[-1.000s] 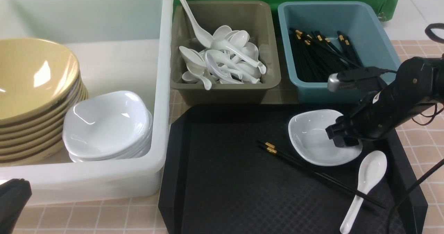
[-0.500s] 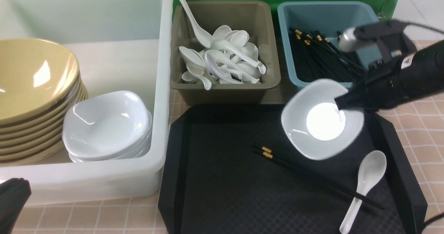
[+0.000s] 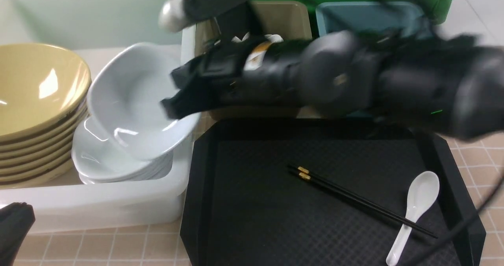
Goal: On brown table put chopsticks spoon bowls plates into blue grey white boxes.
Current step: 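Place the white bowl into the white bin on top of the stacked bowls with the right gripper, then move the grippers toward the tableware on the black tray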
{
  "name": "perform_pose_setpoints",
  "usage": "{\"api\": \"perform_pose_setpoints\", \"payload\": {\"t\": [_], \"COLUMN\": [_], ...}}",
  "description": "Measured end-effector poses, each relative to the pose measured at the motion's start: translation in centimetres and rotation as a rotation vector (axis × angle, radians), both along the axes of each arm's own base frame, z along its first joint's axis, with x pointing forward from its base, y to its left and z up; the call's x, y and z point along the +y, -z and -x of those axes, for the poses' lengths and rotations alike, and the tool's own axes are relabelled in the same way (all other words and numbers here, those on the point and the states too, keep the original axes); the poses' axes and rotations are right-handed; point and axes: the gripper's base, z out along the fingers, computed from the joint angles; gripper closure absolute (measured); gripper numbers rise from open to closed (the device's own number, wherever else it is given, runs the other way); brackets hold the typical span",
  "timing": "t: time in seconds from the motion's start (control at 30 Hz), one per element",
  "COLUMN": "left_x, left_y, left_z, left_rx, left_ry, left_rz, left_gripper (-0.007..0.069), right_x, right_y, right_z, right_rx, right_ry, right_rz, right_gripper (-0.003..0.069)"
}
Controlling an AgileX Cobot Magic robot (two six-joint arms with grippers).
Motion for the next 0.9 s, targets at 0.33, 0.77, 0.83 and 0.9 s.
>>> {"api": "perform_pose_setpoints", "payload": {"t": [0.33, 0.77, 0.83, 0.9], "left_x": [0.0, 0.0, 0.0, 0.0], "left_y": [0.0, 0.0, 0.0, 0.0], "left_z": [0.1, 0.1, 0.1, 0.1], "left_rx": [0.001, -0.006, -0.006, -0.003], "left_ry": [-0.003, -0.004, -0.004, -0.003], "left_rz": [0.001, 0.003, 0.003, 0.003], "left_gripper": [0.0618, 0.0618, 0.0618, 0.0618], "right_x": [0.0, -14.6, -16.6, -18.4], "right_y": [0.8, 0.5, 3.1, 5.2], "right_z": [0.2, 0.3, -0.1, -0.4], "right_rx": [0.084, 0.385, 0.497, 0.578], "right_ry": [-0.078, -0.080, -0.023, 0.055], "right_rz": [0.121, 0.681, 0.721, 0.742], "right_gripper": [0.0253, 0.0213, 0.0219, 0.0235]}}
